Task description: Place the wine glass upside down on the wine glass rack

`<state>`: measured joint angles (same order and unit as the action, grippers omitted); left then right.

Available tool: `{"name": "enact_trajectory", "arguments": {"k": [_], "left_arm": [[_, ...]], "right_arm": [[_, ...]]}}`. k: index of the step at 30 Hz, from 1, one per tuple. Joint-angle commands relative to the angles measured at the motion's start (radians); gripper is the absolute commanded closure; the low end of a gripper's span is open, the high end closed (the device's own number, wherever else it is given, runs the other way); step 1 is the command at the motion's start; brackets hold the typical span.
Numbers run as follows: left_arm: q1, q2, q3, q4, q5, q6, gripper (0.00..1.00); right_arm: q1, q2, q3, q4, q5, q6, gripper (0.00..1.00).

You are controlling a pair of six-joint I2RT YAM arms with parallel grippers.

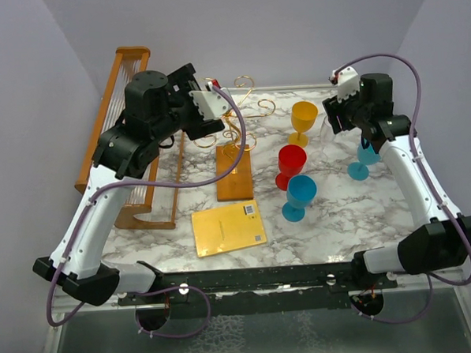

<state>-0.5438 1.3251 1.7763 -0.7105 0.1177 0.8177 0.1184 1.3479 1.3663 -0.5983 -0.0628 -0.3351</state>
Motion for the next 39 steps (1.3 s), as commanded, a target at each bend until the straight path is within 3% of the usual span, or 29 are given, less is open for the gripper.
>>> {"name": "enact_trajectory", "arguments": {"k": [1, 13, 39], "left_arm": [[-0.003, -0.03, -0.006, 0.023, 0.022, -0.084, 0.01], [-0.002, -0.047, -0.036, 0.035, 0.011, -0.098, 0.01], [-0.003, -0.051, -0.055, 0.03, 0.017, -0.084, 0.01]], "right_arm": [[-0.003, 0.043, 0.06, -0.05, 0.064, 0.021, 0.43], [-0.006, 0.142, 0.075, -0.046, 0.119, 0.009, 0.6], [-0.013, 0.226, 0.109, -0.058, 0.132, -0.017, 0.8]]}}
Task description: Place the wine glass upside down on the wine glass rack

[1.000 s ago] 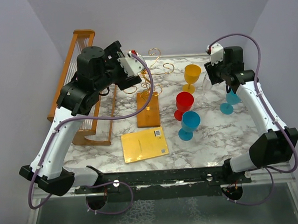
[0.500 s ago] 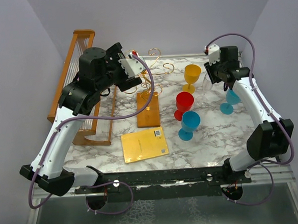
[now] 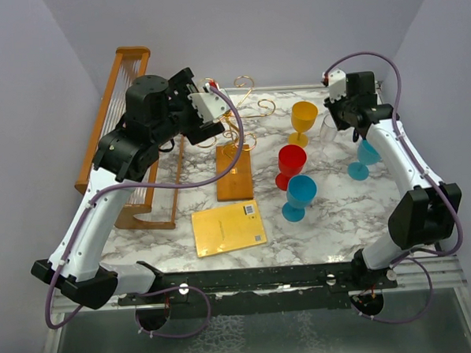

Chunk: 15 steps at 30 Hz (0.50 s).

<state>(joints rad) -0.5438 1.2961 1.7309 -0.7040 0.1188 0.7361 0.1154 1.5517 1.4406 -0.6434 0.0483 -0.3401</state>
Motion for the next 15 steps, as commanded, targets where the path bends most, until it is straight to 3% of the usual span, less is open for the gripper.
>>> {"name": "enact_trajectory", "arguments": {"k": [1, 15], "left_arm": [[-0.002, -0.022, -0.012, 0.023, 0.016, -0.003, 0.01], [-0.002, -0.026, -0.041, 0.057, 0.004, -0.037, 0.01]], "right_arm": [[-0.011, 0.024, 0.034, -0.013, 0.02, -0.013, 0.8], [-0.043, 0.016, 0.05, -0.022, -0.049, -0.018, 0.94]]}}
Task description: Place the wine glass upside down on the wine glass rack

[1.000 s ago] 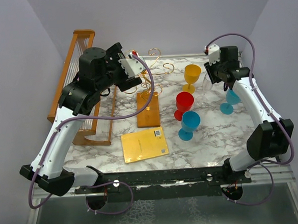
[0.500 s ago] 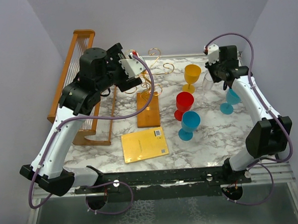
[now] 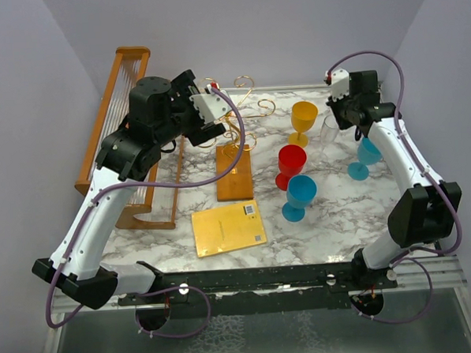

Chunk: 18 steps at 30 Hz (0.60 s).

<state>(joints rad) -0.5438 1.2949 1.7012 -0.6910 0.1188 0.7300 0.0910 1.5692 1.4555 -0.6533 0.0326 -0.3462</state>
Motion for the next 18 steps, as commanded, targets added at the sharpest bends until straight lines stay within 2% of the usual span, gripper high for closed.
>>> {"name": "enact_trajectory", "arguments": {"k": [1, 3, 10, 18], "left_arm": [[-0.003, -0.025, -0.012, 0.046, -0.001, -0.033, 0.01], [-0.002, -0.027, -0.012, 0.052, -0.011, -0.039, 0.01], [-0.004, -0.031, -0.014, 0.062, -0.016, -0.067, 0.01], [0.003, -0.045, -0.024, 0.08, 0.02, -0.182, 0.01]], "right_arm": [[-0.021, -0.005, 0.036, -0.012, -0.035, -0.016, 0.96], [-0.025, -0.015, 0.041, -0.02, -0.036, -0.022, 0.99], [-0.03, -0.086, 0.049, -0.035, -0.023, -0.038, 0.99], [-0.032, -0.175, 0.098, -0.012, 0.006, -0.034, 0.99]]}}
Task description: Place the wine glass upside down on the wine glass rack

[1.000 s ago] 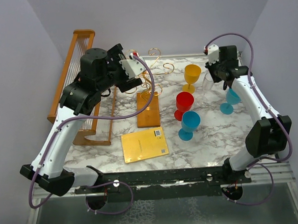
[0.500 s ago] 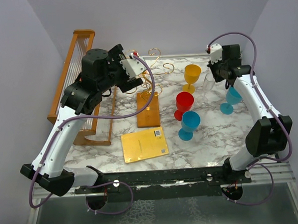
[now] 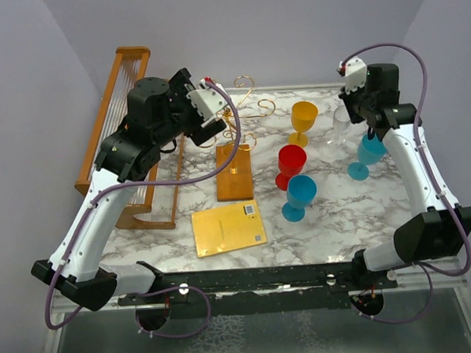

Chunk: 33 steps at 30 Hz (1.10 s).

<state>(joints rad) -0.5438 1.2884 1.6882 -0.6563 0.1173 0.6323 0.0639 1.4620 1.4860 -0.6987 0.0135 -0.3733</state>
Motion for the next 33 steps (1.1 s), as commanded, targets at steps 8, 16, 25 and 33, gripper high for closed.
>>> {"name": "enact_trajectory", "arguments": {"k": [8, 16, 25, 33], "left_arm": [[0.028, -0.047, -0.015, 0.111, 0.067, -0.225, 0.01], [0.079, -0.042, 0.007, 0.211, 0.188, -0.551, 0.04], [0.091, -0.002, 0.004, 0.303, 0.218, -0.787, 0.09], [0.091, 0.081, 0.032, 0.429, 0.316, -0.951, 0.13]], "right_arm": [[-0.004, -0.1, 0.189, 0.004, 0.004, 0.026, 0.99], [-0.004, -0.125, 0.365, 0.002, -0.026, 0.089, 0.99], [-0.003, -0.111, 0.577, -0.003, -0.259, 0.221, 0.99], [-0.003, -0.118, 0.632, 0.038, -0.453, 0.351, 0.99]]}}
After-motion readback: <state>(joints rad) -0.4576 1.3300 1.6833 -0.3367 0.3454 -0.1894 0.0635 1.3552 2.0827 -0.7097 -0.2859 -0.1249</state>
